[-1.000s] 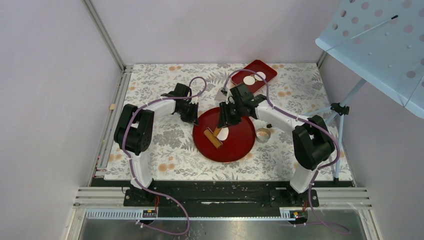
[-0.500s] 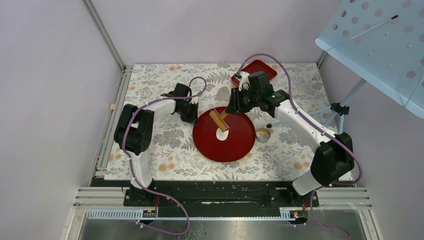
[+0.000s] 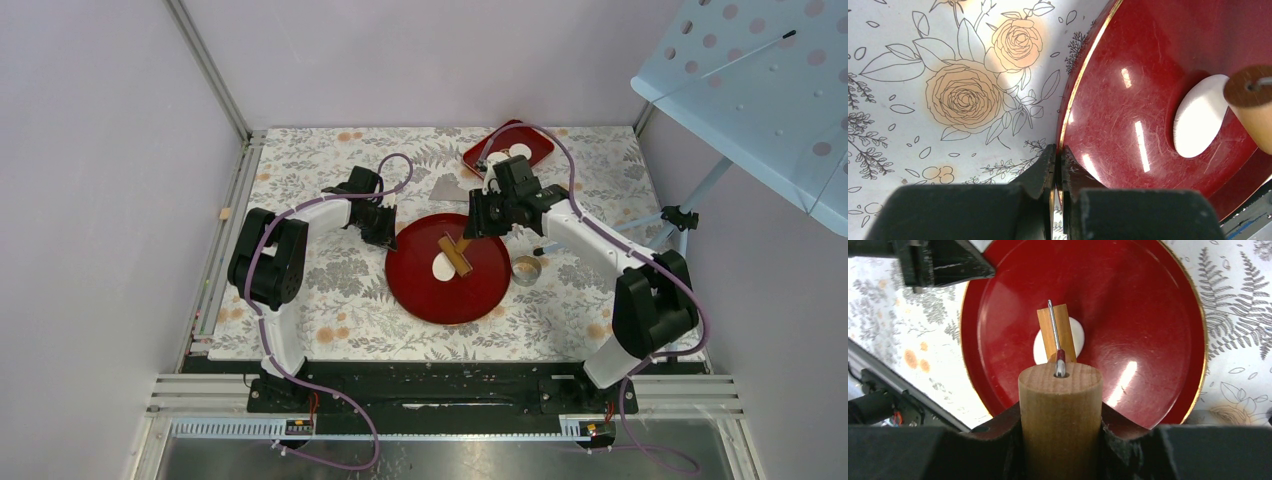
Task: Roll out the dumpling wrappers from the dough
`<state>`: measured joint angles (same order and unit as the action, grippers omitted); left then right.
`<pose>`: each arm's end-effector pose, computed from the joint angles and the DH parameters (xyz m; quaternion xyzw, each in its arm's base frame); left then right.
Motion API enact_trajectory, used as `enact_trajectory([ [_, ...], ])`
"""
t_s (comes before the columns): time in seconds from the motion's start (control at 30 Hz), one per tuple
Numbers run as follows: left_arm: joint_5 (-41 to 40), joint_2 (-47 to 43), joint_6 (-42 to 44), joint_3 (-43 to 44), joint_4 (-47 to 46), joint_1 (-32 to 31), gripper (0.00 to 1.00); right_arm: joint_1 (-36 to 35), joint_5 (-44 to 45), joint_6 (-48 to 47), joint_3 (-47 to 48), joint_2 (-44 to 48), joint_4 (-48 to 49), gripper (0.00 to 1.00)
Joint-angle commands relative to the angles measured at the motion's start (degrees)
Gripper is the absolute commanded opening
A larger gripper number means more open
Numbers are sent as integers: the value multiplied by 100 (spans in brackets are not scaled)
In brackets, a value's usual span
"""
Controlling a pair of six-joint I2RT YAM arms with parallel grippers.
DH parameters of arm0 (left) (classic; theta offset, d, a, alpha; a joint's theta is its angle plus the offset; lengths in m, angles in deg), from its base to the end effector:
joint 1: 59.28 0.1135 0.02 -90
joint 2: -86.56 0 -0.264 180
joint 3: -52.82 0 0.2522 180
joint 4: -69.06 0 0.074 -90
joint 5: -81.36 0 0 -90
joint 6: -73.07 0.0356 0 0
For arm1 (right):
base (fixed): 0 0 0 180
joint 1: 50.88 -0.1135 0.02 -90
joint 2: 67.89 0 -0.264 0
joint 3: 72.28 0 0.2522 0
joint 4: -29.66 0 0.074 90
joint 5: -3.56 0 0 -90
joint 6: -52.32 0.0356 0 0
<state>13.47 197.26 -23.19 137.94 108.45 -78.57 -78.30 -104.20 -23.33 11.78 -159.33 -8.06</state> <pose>0.3600 -0.1402 0.1546 0.1500 0.9472 -0.2296 0.1660 0.3083 0.1722 0.2686 -0.1625 0.9005 0.2678 0.3017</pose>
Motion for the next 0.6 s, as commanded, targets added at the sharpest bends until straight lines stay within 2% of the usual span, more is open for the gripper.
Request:
enact_trajectory([
  [0.0,-20,122,38,46,133,36,0,24,642,111,19,-232,168,0],
  [0.07,-10,126,40,46,127,35,0,18,842,56,-1,-401,106,0],
  [0.27,-2,128,38,46,127,30,0,-110,735,77,-256,-862,-125,0],
  [0.57,-9,126,37,47,128,33,0,-602,820,-88,-599,-1019,-138,0],
])
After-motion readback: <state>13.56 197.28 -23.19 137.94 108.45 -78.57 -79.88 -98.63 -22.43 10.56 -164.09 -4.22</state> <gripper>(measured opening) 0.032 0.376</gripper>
